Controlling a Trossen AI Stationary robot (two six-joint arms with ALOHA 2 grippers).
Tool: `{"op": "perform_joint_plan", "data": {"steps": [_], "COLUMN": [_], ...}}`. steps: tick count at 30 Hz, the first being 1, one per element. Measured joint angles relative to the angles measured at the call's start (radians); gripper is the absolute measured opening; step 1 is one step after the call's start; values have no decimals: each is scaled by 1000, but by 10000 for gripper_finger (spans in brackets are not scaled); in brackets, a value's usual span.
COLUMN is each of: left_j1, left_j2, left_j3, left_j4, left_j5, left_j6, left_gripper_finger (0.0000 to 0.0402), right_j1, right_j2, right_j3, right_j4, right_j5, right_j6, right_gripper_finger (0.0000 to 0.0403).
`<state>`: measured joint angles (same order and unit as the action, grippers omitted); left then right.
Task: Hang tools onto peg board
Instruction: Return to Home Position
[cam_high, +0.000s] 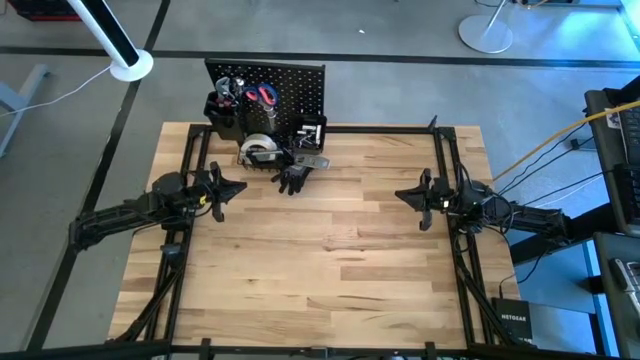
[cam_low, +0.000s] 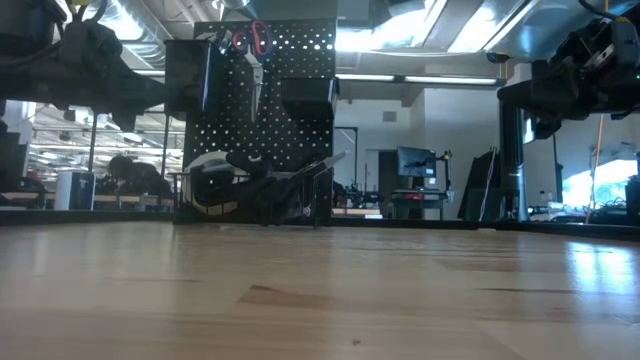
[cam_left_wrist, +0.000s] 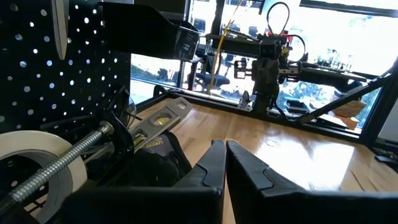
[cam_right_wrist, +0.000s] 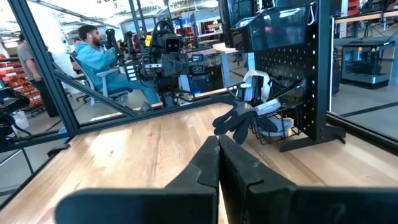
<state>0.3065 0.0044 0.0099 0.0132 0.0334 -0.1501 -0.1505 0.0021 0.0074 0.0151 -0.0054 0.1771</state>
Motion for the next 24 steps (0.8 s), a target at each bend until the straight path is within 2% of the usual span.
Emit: {"op": "perform_joint_plan", "data": {"steps": [24], "left_j1": [0], "left_j2": [0], "left_j3": [0], "left_j4": [0], "left_j5": [0], "left_j6": [0], "left_gripper_finger": [5], "right_j1": [0], "right_j2": [0], "right_j3": [0], "right_j4": [-2], "right_j5": [-3], "right_j6": [1], "right_gripper_finger": [5]}}
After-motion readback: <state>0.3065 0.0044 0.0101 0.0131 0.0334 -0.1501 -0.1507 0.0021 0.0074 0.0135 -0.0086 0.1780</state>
